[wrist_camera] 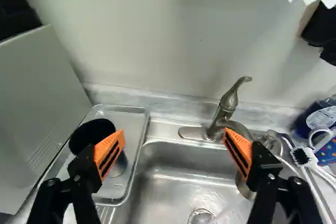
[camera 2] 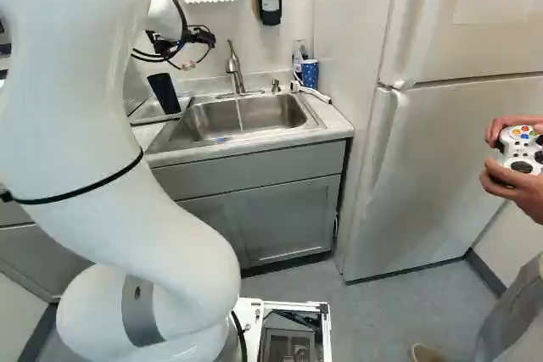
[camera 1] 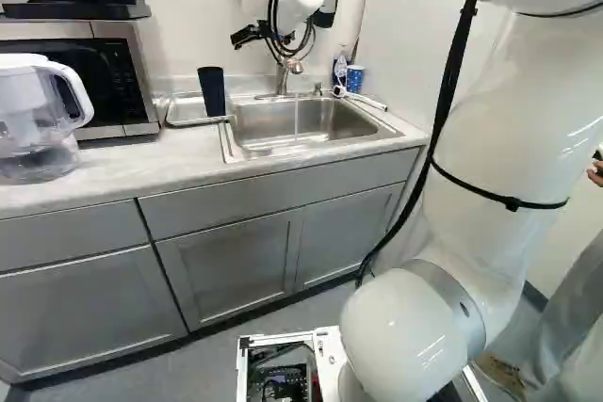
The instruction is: Rinse the cup and place it in the tray
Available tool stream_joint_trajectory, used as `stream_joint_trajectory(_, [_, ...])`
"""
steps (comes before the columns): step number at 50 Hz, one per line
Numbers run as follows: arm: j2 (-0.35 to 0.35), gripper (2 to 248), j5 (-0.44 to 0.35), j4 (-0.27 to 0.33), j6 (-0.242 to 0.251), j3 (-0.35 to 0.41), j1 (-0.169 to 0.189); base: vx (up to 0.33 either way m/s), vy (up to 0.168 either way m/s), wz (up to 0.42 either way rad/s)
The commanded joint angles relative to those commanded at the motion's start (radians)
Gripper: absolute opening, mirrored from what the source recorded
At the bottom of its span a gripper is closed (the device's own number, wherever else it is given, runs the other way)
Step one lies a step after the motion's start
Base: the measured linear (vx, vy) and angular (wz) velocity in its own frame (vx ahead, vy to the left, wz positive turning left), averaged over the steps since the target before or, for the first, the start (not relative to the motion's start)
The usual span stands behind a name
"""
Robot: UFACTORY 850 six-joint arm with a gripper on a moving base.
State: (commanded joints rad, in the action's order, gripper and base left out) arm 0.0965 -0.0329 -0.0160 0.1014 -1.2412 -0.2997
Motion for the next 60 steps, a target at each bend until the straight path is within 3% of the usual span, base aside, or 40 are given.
stream_joint_trajectory(31, [0.059, 247, 0.0, 0.0, 0.0, -0.111, 0.056, 0.0, 0.0, 0.0])
stream_joint_trajectory(60, [0.198, 247, 0.0, 0.0, 0.0, -0.269, 0.085, 0.0, 0.0, 0.0])
